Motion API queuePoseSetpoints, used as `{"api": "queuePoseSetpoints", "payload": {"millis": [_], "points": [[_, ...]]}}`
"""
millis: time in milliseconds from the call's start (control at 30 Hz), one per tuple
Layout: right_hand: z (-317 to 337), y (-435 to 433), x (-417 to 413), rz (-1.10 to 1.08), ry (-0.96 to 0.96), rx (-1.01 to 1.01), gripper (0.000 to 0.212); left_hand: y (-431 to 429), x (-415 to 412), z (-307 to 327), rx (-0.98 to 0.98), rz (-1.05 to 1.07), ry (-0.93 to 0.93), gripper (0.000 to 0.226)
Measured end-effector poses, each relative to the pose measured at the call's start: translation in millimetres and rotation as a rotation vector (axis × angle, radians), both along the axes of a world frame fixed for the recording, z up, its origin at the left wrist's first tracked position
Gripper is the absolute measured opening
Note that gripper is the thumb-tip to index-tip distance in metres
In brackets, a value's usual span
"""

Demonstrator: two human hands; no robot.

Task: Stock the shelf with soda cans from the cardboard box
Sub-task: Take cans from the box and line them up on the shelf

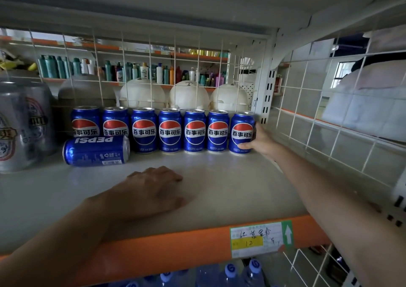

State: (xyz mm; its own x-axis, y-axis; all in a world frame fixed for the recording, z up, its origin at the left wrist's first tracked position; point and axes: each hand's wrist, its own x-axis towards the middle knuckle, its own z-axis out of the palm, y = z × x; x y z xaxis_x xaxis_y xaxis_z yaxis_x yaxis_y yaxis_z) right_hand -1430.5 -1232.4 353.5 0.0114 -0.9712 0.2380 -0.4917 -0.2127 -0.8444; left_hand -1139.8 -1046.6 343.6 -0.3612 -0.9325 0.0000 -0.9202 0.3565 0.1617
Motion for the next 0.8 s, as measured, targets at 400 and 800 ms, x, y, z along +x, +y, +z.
{"api": "queuePoseSetpoints", "payload": {"millis": [400, 800], "points": [[-12, -2, 5, 0.001, 0.002, -0.159, 0.115, 2, 0, 0, -0.010, -0.011, 0.011, 0.113], [-18, -1, 8, -0.115, 0.082, -0.205, 0.105, 4, -2, 3, 0.024, 0.013, -0.035, 0.088]]}}
